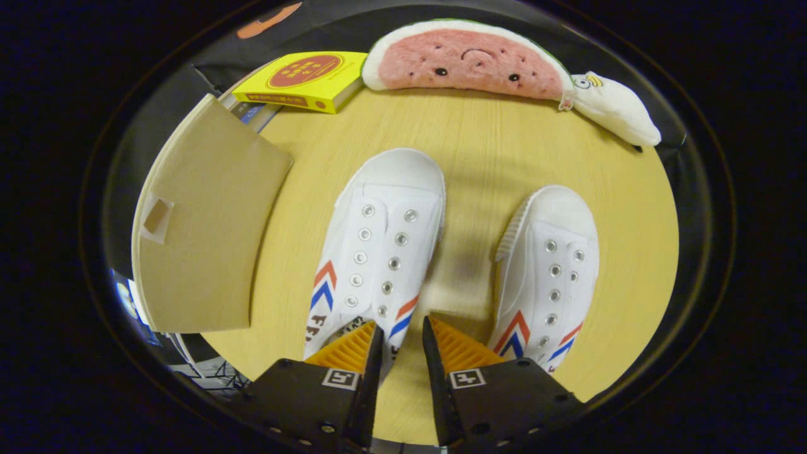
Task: Open the storage box then place both shoes into the box .Put the left shoe in first, then the right shoe, with the right side of both shoes facing outward in a uniform manner.
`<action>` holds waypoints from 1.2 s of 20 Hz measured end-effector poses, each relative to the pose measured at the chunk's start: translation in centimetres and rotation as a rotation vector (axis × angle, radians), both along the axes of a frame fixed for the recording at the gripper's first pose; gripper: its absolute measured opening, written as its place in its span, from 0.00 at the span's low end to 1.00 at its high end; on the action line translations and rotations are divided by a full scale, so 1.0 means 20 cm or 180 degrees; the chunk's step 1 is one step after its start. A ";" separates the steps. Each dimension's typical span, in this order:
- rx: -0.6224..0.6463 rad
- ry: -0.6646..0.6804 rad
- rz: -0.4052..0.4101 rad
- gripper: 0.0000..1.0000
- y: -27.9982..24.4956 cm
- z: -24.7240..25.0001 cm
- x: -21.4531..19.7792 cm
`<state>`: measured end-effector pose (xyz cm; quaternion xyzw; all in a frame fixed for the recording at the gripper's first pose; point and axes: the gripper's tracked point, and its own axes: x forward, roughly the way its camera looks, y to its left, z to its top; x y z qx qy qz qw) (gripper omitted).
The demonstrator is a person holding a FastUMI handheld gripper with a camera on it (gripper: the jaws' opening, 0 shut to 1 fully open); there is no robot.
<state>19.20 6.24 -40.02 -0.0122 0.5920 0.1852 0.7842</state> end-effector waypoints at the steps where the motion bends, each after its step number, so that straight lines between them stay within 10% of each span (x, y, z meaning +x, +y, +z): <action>1: 0.0081 0.0023 -0.0021 0.29 0.02 0.00 0.00; 6: 0.0403 0.0070 -0.0157 0.01 0.03 0.01 -0.01; 24: 0.1484 -0.0377 -0.0049 0.01 0.42 0.94 -0.38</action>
